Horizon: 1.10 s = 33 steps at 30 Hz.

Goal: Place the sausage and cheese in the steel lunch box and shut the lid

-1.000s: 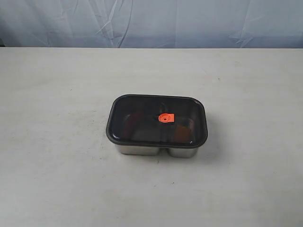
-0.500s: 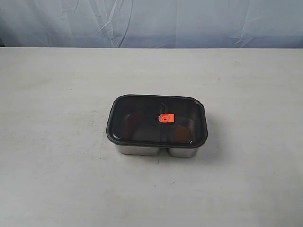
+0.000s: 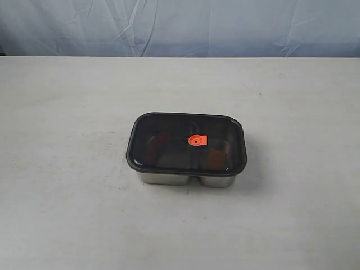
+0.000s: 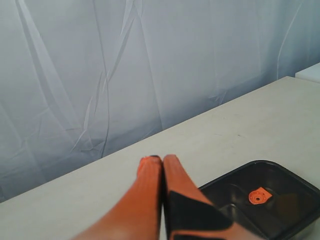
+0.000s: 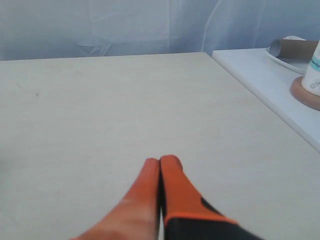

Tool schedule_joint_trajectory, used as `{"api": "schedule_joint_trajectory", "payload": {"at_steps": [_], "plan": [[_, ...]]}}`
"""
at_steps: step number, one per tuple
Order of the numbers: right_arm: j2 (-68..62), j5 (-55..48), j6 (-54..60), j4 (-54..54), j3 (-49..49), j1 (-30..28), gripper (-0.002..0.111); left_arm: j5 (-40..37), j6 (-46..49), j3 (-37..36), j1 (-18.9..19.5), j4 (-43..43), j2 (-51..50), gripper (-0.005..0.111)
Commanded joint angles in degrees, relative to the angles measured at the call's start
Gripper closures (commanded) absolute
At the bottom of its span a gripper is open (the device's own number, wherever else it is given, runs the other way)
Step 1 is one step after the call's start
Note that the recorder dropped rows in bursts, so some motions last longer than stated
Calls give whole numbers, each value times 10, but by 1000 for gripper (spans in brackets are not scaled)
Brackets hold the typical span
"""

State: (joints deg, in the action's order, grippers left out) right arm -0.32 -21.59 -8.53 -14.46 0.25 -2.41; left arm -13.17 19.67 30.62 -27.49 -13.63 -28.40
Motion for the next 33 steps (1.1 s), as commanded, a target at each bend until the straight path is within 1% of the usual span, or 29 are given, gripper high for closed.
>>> {"api": "schedule_joint_trajectory", "payload": {"at_steps": [1,11,14,16,18,23,25,27,29,31,33], "plan": [[3,7,4,-5,-3,-2,108,-1,0,-3,-1,-2,4,107],[3,7,4,-5,-3,-2,108,2,0,-4,-1,-2,4,107],[3,8,4,-3,-3,-2,108,3,3,-14,5,29,12,107],[3,8,4,-3,-3,-2,108,3,2,-34,33,-5,26,107],[3,8,4,-3,-3,-2,108,-1,-23,-68,79,-20,42,107],[3,8,4,-3,-3,-2,108,-11,-139,-163,202,25,112,107],[3,8,4,-3,-3,-2,108,-14,-155,-192,234,32,144,107],[3,8,4,-3,-3,-2,108,-19,-165,-227,269,32,199,107],[3,6,4,-3,-3,-2,108,-31,-180,-251,294,41,237,107],[3,6,4,-3,-3,-2,108,-41,-184,-270,315,48,257,107],[3,6,4,-3,-3,-2,108,-41,-186,-290,326,52,272,107]]}}
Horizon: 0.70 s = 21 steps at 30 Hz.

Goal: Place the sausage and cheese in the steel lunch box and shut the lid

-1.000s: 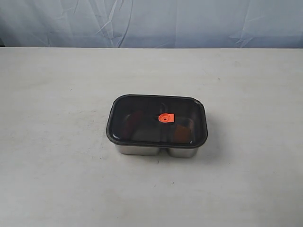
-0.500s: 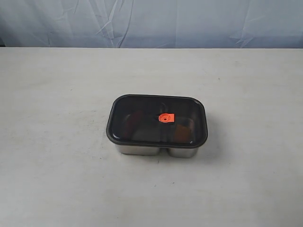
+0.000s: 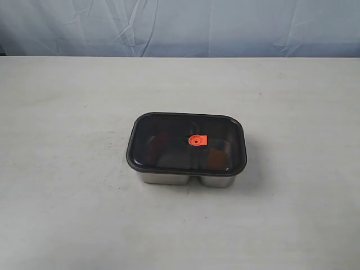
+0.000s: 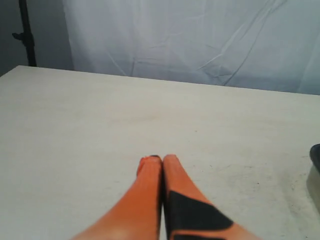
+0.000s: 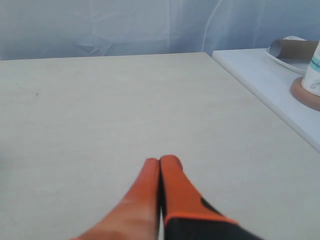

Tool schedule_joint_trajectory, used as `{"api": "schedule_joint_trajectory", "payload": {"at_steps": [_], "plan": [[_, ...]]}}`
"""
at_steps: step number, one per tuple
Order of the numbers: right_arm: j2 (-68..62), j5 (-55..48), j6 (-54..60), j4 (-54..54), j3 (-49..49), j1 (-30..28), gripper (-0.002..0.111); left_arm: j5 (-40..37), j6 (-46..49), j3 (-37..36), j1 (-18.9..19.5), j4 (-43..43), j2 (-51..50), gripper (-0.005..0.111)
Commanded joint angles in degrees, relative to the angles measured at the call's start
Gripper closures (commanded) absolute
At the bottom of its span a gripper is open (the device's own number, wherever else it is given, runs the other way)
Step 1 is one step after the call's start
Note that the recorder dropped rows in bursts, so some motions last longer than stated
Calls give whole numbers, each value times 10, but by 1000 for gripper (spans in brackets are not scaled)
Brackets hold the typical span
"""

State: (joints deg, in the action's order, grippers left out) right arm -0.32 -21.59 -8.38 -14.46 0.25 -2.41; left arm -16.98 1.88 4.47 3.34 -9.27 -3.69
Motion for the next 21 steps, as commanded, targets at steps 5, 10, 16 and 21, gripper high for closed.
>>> {"api": "schedule_joint_trajectory", "payload": {"at_steps": [5,10,16,21], "plan": [[3,6,3,-3,-3,-2,108,8,-30,-45,17,17,37,107],[3,6,3,-3,-3,-2,108,71,-30,-45,17,77,37,107],[3,8,3,-1,-3,-2,108,73,-29,-45,17,79,37,107],[3,8,3,-1,-3,-2,108,73,-29,-45,17,79,37,107]]}}
